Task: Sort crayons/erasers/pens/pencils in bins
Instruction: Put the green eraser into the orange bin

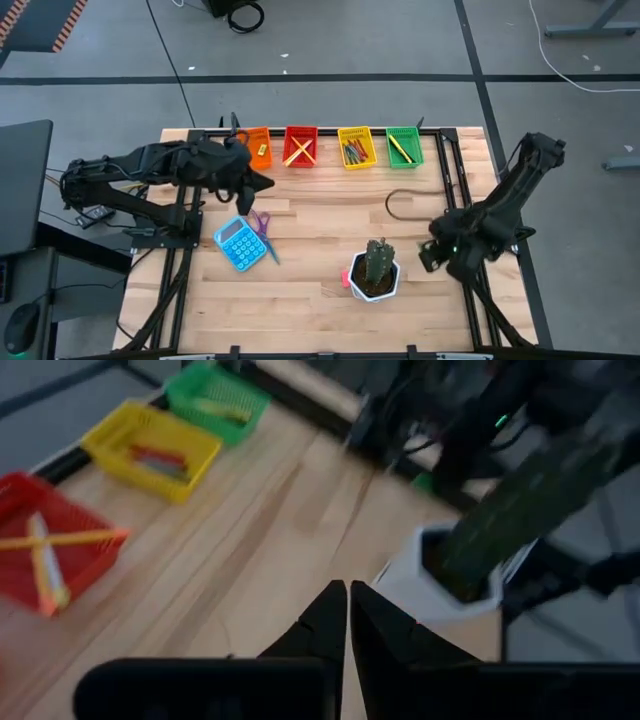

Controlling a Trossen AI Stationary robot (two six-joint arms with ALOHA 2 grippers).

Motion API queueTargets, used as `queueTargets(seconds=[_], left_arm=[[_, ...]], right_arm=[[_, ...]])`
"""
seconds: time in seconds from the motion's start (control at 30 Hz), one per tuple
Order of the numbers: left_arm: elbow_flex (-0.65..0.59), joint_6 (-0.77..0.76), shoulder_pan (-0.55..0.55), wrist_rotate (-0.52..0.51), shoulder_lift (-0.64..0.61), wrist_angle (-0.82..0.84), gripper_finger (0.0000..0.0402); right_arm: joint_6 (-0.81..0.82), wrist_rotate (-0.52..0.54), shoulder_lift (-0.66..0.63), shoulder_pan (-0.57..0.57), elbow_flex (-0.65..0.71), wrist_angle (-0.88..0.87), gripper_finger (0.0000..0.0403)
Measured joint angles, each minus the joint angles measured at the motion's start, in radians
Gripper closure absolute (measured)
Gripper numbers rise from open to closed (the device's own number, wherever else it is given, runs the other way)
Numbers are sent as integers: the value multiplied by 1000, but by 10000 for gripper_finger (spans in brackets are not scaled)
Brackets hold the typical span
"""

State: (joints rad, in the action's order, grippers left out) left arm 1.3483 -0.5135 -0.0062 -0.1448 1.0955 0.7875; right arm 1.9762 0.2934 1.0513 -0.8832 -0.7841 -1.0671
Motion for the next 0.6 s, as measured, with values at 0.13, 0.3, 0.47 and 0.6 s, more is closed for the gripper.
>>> queueTargets(seconds=[0.13, 0.3, 0.47, 0.6], left_arm=[[0, -80, 37, 0, 13, -82, 380], [0, -85, 122, 27, 27, -107, 351], [-1, -81, 269, 181, 66, -109, 278], [-1, -53, 409, 429, 145, -139, 222]], right_arm=[[-93, 164, -114, 85, -1, -5, 385], [-254, 321, -196, 221, -2, 15, 385], [-501, 365, -208, 392, -2, 167, 386], [-711, 361, -189, 543, -2, 393, 386]])
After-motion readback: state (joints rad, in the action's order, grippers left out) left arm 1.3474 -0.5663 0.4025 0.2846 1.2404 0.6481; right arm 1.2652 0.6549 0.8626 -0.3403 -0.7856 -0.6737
